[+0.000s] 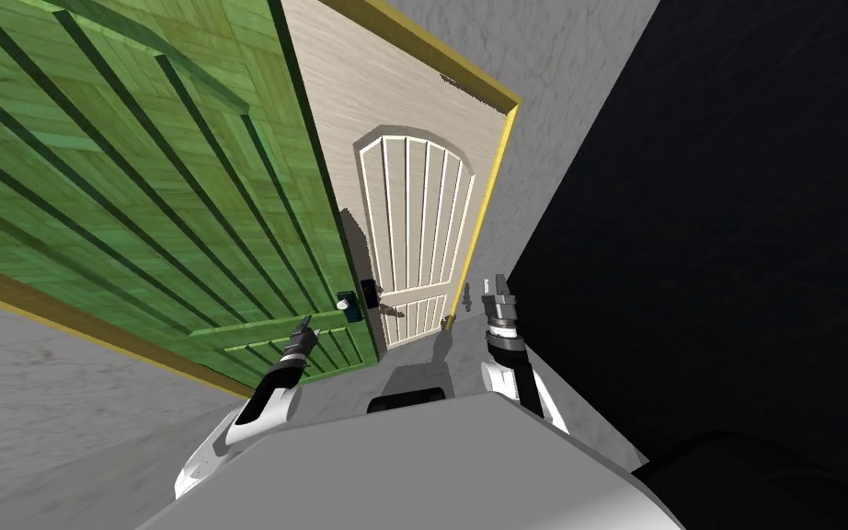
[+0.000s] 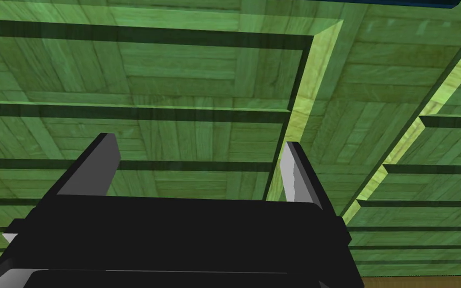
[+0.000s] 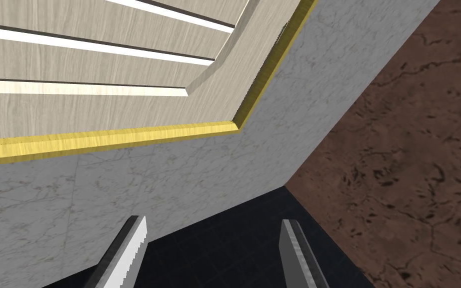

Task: Pull the door open

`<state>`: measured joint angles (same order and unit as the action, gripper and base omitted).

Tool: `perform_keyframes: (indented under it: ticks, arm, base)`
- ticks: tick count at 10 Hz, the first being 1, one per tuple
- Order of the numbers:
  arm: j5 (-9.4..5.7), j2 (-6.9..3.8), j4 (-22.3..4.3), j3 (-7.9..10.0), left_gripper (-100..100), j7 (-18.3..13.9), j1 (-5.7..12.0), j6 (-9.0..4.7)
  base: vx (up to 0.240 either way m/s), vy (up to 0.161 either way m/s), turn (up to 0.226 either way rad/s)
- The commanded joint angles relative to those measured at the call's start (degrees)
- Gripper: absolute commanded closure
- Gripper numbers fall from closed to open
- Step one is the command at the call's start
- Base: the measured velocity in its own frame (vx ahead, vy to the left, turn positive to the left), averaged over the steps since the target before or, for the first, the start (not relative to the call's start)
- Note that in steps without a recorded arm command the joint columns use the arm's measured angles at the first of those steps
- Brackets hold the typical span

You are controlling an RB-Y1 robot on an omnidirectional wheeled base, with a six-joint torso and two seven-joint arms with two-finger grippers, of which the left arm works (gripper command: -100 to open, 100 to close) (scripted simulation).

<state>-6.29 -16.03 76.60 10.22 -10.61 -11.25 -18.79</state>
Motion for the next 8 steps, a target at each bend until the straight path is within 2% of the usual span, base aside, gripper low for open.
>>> perform_keyframes:
  ticks: [1,3,4,5,8]
  arm:
    - [0.08,0.29,-0.3,-0.09,-100,0.2,0.76,-0.06]
    - [0.27,0.8,0.1,-1.03,-100,0.3,2.27,-0.18]
    - [0.18,0.46,-0.9,-0.73,-100,0.2,2.21,-0.63]
    - [0.18,0.46,-0.9,-0.73,100,0.2,2.21,-0.63]
    - [0.18,0.46,-0.9,-0.73,100,0.2,2.21,-0.63]
  base:
    - [0.244,-0.01,-0.074]
    - [0.272,-0.091,-0.165]
    - [0.127,-0.058,-0.024]
    - [-0.011,0.01,0.041]
    - [-0.04,0.013,-0.02]
